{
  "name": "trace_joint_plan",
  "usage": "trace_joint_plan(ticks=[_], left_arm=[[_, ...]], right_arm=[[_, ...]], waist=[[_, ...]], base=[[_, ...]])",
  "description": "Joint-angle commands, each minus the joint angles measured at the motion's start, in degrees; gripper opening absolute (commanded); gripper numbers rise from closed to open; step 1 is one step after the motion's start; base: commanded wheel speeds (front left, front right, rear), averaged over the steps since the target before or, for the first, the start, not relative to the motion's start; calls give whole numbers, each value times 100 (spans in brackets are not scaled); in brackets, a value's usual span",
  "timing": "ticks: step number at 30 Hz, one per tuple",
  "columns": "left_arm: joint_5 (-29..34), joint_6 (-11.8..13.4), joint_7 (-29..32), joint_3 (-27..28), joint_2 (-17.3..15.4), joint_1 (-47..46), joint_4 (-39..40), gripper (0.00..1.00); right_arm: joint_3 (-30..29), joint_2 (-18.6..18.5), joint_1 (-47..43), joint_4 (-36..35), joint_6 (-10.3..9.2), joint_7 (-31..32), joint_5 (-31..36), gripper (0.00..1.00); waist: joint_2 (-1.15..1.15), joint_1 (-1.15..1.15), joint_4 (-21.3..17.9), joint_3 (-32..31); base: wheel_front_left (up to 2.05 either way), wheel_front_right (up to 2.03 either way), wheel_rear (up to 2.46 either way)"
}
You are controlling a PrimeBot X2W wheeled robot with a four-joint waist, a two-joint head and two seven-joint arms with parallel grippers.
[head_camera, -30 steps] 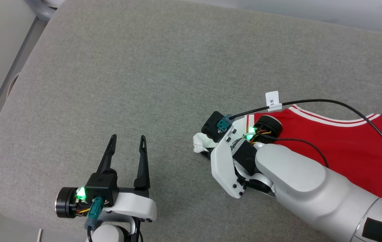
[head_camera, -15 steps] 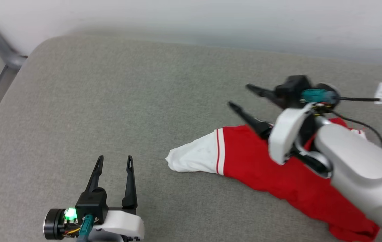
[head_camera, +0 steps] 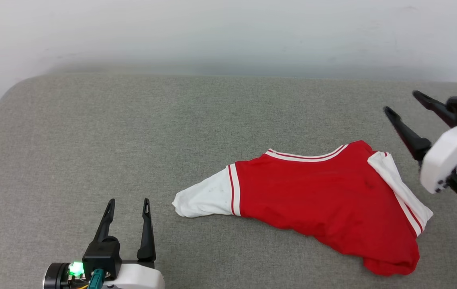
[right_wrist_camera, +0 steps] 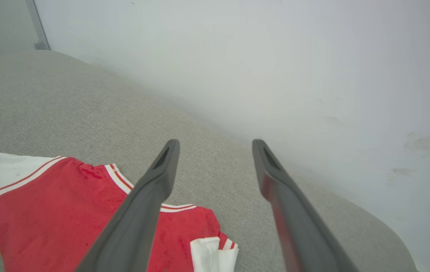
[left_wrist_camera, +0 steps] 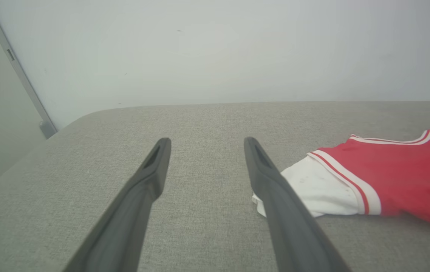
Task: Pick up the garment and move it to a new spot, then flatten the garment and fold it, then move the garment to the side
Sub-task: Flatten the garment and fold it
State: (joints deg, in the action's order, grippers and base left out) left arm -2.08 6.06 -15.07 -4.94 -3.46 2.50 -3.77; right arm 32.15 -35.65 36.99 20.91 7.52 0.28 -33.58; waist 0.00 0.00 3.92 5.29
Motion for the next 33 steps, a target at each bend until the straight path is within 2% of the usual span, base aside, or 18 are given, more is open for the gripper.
trace_joint_plan(ticks=[1, 7, 15, 22, 30, 31, 32, 33], left_arm=[[62, -13, -15, 16, -21, 36, 32, 100], [93, -32, -15, 29, -19, -29, 88, 100], [104, -75, -15, 6, -14, -190, 142, 100], [99, -84, -15, -101, 9, -458, 152, 100], [65, -60, -15, -127, 26, -680, 103, 100], [63, -56, -15, -124, 28, -680, 95, 100], [63, -50, -15, -116, 29, -680, 93, 100], [64, -50, -15, -105, 31, -664, 86, 100]], right_arm=[[-150, -110, -184, -125, -6, 204, 45, 100], [-522, -679, -781, -659, -6, 1343, -58, 100], [-402, -1250, -1260, -781, -6, 2768, -579, 100], [-250, -1103, -1145, -266, -5, 3049, -622, 100], [283, -773, -1043, 507, -5, 3040, -440, 100], [330, -735, -1039, 550, -5, 2999, -490, 55], [328, -702, -1025, 573, -5, 2885, -530, 0], [323, -683, -1004, 579, -5, 2779, -569, 0]], waist=[[0, 0, -24, 0], [0, 0, -41, 70], [0, 0, 9, 359], [0, 0, 166, 796], [0, 0, 280, 1128], [0, 0, 276, 1130], [0, 0, 265, 1126], [0, 0, 249, 1102]], base=[[0, 0, 0], [0, 0, 0], [0, 0, 0], [0, 0, 0], [0, 0, 0], [0, 0, 0], [0, 0, 0], [0, 0, 0]])
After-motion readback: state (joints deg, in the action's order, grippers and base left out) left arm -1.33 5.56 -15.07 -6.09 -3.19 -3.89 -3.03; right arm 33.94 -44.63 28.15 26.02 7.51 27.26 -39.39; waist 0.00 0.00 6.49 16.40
